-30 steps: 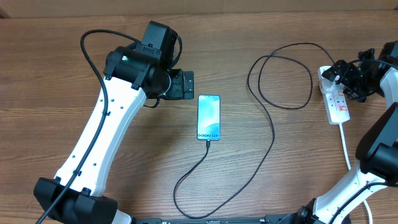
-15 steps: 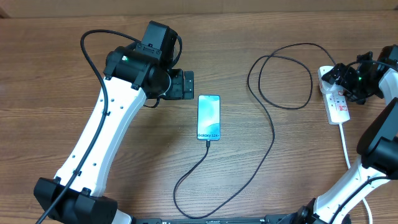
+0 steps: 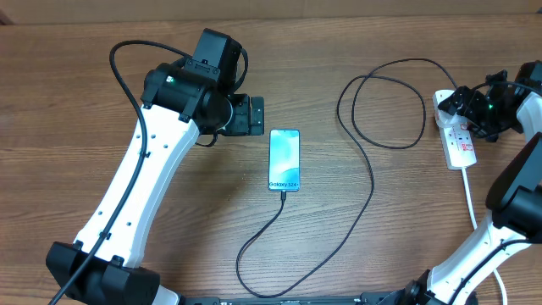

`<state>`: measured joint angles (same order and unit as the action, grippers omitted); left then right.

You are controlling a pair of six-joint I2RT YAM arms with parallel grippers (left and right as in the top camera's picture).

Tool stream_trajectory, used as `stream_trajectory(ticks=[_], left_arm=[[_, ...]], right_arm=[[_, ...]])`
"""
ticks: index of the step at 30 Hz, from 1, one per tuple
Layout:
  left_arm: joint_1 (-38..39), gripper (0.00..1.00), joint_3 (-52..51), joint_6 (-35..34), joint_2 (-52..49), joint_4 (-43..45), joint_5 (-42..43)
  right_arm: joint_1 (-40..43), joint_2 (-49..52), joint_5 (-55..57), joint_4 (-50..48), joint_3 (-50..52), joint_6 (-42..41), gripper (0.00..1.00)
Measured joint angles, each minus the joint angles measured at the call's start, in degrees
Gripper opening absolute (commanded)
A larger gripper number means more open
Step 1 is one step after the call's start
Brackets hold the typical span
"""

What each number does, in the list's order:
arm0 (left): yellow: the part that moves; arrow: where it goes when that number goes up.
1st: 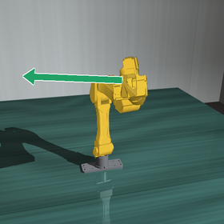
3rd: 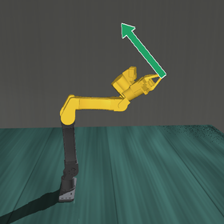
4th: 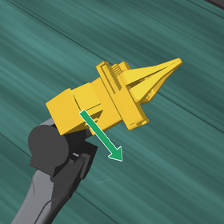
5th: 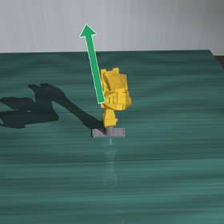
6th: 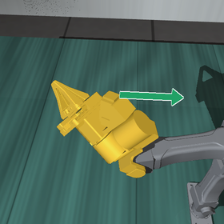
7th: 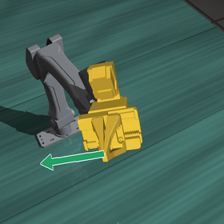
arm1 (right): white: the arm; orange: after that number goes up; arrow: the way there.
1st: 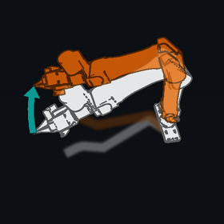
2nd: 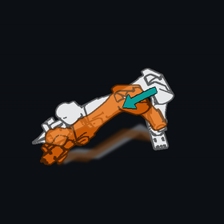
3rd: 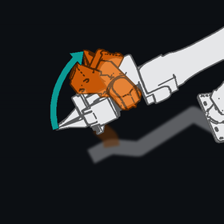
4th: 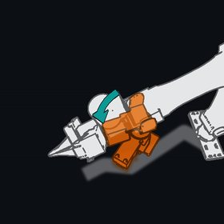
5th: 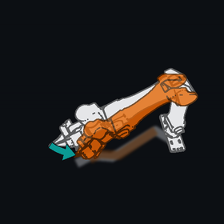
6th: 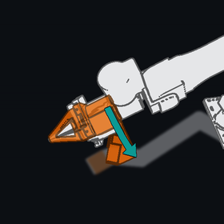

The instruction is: Plug charger to phone and switch on socket

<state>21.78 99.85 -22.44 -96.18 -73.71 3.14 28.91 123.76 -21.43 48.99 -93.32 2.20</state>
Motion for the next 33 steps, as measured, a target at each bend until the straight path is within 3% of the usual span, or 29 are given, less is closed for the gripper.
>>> stream_trajectory(ticks=[33], left_arm=[[0.0,0.99,0.0,0.0,0.0,0.0,0.0]], right_arm=[[-0.3,0.7,-1.7,7.3,-6.0,0.8,1.0]])
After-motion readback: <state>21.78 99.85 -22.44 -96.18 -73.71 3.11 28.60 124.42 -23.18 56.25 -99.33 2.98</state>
